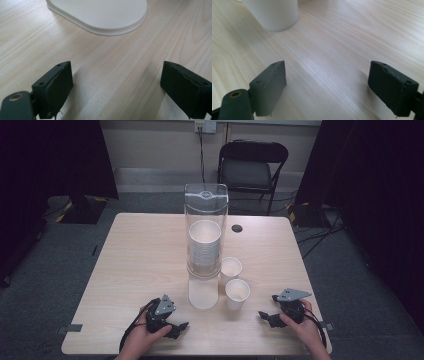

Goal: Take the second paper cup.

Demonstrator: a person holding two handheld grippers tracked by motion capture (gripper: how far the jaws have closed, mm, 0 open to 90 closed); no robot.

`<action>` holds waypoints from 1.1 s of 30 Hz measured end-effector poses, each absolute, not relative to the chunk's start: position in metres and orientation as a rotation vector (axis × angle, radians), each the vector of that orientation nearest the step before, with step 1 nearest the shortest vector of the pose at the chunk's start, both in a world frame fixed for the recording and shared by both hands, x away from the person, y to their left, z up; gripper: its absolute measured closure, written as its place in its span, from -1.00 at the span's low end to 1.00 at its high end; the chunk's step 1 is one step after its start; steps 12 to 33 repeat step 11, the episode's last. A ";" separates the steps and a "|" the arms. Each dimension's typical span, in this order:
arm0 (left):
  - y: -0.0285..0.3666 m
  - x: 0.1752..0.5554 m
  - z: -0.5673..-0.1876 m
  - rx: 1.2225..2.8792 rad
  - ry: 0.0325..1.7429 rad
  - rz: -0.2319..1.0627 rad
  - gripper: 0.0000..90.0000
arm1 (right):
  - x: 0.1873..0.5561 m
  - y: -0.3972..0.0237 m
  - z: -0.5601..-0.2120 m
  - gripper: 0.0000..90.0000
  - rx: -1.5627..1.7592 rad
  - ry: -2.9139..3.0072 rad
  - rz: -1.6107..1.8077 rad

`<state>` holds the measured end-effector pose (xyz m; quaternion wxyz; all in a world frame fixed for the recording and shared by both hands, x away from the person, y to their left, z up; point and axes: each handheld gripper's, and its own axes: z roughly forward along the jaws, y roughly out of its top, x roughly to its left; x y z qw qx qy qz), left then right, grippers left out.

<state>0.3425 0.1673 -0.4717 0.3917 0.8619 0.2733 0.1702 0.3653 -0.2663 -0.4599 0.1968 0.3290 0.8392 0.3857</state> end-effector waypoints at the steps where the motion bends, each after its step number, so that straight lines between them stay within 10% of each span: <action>1: 0.167 0.343 -0.472 2.189 0.694 0.433 -0.77 | 0.365 -0.268 -0.461 -0.67 0.927 2.352 1.068; 33: 0.167 0.342 -0.472 2.189 0.694 0.433 -0.77 | 0.366 -0.271 -0.462 -0.69 0.926 2.340 1.058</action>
